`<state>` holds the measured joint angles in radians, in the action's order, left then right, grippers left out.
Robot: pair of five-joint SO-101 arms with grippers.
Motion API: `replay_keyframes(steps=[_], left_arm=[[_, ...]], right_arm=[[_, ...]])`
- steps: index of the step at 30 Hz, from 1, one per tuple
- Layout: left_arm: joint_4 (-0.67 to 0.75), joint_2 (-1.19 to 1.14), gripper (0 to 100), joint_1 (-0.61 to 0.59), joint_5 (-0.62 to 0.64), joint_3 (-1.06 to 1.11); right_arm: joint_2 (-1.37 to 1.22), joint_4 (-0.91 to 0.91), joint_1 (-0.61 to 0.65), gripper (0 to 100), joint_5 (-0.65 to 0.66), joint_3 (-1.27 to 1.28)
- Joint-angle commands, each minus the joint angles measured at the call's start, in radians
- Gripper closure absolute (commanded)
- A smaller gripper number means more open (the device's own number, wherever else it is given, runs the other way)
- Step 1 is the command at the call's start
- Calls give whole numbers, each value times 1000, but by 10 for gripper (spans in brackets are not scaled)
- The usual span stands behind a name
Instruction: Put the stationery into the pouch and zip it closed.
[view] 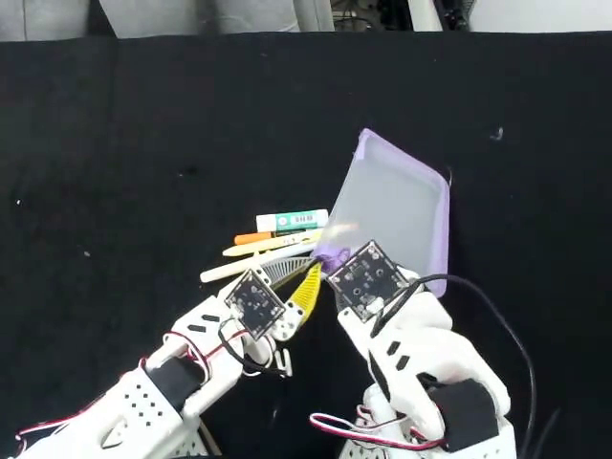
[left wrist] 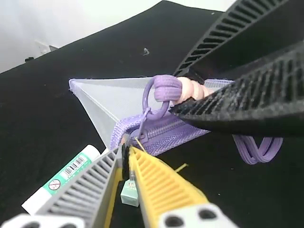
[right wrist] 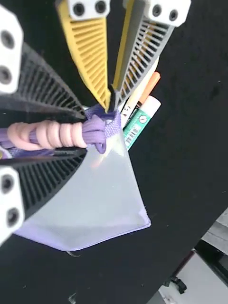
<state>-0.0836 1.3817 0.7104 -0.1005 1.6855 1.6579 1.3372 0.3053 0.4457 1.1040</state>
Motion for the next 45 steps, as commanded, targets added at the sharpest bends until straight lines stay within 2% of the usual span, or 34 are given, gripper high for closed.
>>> replay_keyframes(steps=[1, 3, 7, 9, 30, 45], left_arm=[[3, 12, 970, -22, 14, 24], [5, 12, 959, -47, 14, 24], [5, 12, 812, -67, 23, 24], [5, 9, 777, -67, 23, 24], [69, 2, 777, -70, 14, 22], [23, -35, 776, -110, -14, -58]], right_arm=[[16, -3, -28, 987, 6, -12], [16, 2, -28, 987, 25, -12], [18, 8, -28, 987, 35, -12], [18, 8, -28, 987, 37, -12], [18, 6, 26, 987, 38, -8], [18, 6, 26, 987, 38, -10]])
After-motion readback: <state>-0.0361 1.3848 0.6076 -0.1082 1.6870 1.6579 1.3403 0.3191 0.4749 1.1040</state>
